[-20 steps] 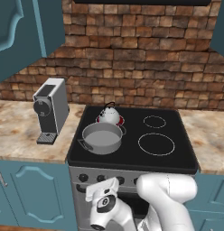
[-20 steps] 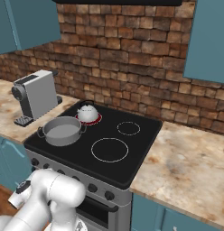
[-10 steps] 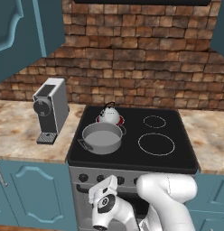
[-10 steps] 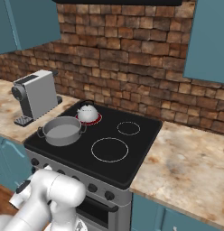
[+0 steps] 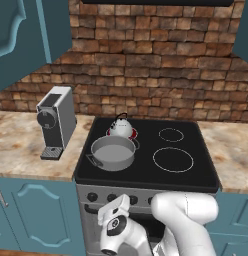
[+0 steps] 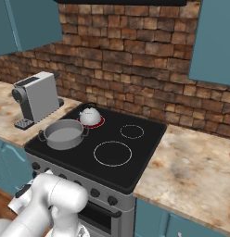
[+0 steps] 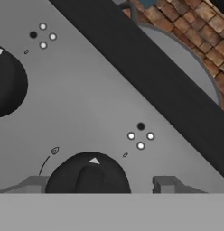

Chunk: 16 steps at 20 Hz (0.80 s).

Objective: Pick the kettle from the cabinet and place it on a stove burner. Then pick the pot from the counter and place it on another stove burner. Finally, turn both burners on.

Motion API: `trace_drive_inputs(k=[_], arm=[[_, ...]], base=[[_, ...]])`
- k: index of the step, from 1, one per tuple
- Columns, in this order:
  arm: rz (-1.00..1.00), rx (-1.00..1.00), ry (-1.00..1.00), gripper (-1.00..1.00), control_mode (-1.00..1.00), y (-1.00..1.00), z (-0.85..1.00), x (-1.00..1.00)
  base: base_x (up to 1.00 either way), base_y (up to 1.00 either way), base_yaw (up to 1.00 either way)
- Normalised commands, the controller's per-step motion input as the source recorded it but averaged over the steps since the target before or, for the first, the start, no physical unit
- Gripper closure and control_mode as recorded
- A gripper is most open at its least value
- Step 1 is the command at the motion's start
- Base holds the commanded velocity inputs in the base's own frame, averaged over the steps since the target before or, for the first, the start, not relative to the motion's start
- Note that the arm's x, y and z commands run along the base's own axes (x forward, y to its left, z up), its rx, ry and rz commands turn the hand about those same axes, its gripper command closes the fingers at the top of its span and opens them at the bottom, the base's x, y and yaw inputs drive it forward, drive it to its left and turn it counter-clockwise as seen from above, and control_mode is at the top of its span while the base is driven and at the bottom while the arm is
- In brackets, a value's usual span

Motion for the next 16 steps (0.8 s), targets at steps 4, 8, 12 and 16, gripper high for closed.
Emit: trace_drive_inputs(k=[4,8,12,16], arm=[[0.0,0.0,0.03,-1.0,-1.0,0.37,0.0,-0.4],[0.0,0.0,0.02,-1.0,-1.0,0.51,0.0,-0.4],[0.01,0.0,0.04,-1.0,-1.0,0.56,0.0,-0.41],[0.06,0.0,0.06,-1.0,-1.0,0.59,0.0,-0.42]], base=[[0.0,0.0,0.0],[0.0,0.0,0.0],[0.0,0.0,0.0],[0.0,0.0,0.0]])
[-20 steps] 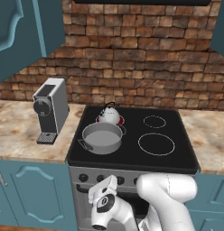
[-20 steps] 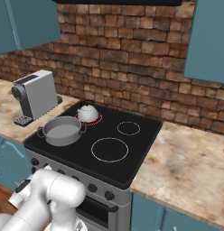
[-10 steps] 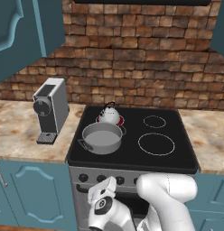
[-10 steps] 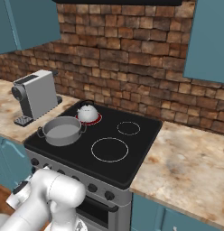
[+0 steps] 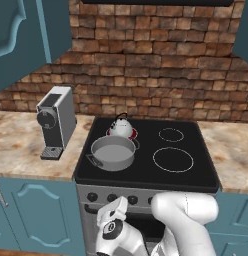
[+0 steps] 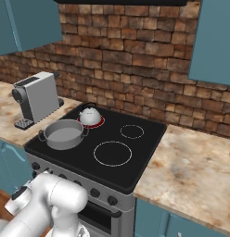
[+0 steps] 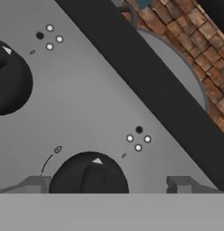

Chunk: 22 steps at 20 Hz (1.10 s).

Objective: Pick the kettle from the cabinet and place it on a stove burner. Then pick the pot from the counter and place it on another stove burner. Finally, turn both burners on.

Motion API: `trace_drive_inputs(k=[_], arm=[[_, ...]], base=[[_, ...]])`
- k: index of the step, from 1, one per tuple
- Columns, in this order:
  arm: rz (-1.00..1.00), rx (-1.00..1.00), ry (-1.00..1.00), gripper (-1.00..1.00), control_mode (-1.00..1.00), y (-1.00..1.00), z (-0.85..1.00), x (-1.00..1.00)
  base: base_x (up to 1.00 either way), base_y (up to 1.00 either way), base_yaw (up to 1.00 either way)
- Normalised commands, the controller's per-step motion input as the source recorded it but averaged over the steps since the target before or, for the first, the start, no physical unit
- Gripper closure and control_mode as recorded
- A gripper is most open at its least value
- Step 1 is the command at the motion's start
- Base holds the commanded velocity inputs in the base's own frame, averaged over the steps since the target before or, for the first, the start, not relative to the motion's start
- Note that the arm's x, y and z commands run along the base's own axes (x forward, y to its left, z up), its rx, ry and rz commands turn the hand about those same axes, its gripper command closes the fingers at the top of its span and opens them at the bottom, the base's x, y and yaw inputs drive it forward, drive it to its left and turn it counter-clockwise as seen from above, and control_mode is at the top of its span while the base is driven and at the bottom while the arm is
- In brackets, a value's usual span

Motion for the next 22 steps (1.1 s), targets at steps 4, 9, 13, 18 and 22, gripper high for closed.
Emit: trace_drive_inputs(k=[4,9,13,18,22], arm=[[0.1,0.0,0.04,-1.0,-1.0,0.48,-0.01,-0.37],[0.13,0.0,0.03,-1.0,-1.0,0.54,0.0,-0.46],[0.2,0.0,0.05,-1.0,-1.0,0.64,0.0,-0.51],[0.25,0.0,0.06,-1.0,-1.0,0.69,0.0,-0.51],[0.27,0.0,0.08,-1.0,-1.0,0.74,-0.01,-0.45]], base=[[0.0,0.0,0.0],[0.0,0.0,0.0],[0.0,0.0,0.0],[0.0,0.0,0.0],[0.0,0.0,0.0]])
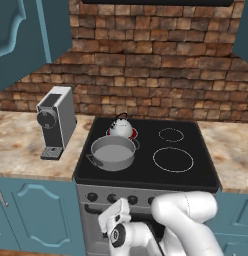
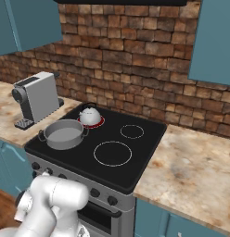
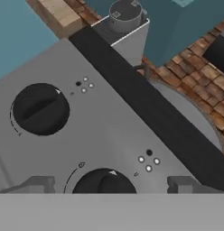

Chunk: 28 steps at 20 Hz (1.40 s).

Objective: Pick the kettle from the cabinet and place it on a stove burner. Then pick the pot from the counter and place it on another stove burner. Finally, turn both burners on.

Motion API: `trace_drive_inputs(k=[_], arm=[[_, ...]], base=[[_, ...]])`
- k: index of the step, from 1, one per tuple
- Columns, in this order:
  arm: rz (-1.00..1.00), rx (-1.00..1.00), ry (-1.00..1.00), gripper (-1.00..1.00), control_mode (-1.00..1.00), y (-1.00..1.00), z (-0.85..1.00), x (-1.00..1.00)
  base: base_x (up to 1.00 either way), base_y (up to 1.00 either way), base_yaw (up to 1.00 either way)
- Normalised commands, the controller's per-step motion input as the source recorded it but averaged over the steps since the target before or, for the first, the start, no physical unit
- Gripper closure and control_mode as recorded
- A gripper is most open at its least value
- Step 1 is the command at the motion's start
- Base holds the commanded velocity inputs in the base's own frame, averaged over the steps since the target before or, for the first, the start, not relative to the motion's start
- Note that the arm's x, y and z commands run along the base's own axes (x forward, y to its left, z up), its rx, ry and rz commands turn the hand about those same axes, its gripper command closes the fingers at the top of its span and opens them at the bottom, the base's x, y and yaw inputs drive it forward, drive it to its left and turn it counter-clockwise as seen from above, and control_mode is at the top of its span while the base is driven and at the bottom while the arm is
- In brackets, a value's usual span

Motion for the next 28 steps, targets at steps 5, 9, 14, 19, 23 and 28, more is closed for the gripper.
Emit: trace_drive_inputs(k=[5,9,14,19,23,28], arm=[[0.26,0.0,0.05,-1.0,-1.0,0.79,0.0,-0.61],[0.19,0.0,0.0,-1.0,-1.0,0.79,0.0,-0.56],[0.06,0.14,0.0,-1.0,-1.0,0.55,-0.02,-0.03],[0.0,0.39,-0.03,-1.0,-1.0,0.17,-0.11,0.0],[-0.02,0.43,-0.06,-1.0,-1.0,0.01,-0.12,0.0],[-0.08,0.4,0.0,-1.0,-1.0,-0.03,0.0,0.02]], base=[[0.0,0.0,0.0],[0.0,0.0,0.0],[0.0,0.0,0.0],[0.0,0.0,0.0],[0.0,0.0,0.0],[0.0,0.0,0.0]])
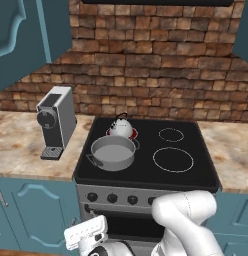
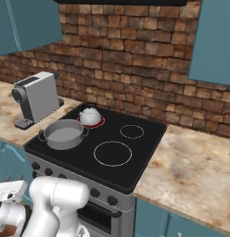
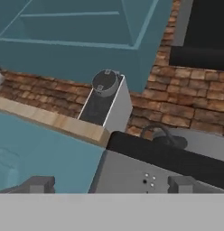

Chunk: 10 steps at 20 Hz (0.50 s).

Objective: Pick the kettle from the cabinet and place it on a stove burner. Then pick the pot from the counter and place it on another stove burner. Finally, turn both burners on.

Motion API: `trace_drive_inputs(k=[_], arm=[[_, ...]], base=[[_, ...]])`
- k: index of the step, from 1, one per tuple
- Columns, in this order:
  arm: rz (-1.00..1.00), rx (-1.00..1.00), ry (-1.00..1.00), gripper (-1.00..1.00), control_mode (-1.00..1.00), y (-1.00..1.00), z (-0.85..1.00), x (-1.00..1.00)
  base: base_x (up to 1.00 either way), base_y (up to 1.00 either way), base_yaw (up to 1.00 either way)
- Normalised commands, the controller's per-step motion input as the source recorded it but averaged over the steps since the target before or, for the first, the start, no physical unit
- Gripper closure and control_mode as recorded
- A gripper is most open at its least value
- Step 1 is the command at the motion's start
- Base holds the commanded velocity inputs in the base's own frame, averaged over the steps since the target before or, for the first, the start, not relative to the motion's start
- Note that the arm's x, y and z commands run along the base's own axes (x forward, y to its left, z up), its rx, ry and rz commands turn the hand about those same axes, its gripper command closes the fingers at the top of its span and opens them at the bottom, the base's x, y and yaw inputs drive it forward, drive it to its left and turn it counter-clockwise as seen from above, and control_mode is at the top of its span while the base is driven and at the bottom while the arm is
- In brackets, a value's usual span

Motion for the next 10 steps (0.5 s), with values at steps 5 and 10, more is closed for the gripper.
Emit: trace_drive_inputs(k=[5,10], arm=[[-0.02,0.32,0.06,-1.0,-1.0,-0.41,0.0,0.12],[0.0,0.28,0.02,-1.0,-1.0,-0.46,0.02,0.32]], base=[[0.0,0.0,0.0],[0.0,0.0,0.0]])
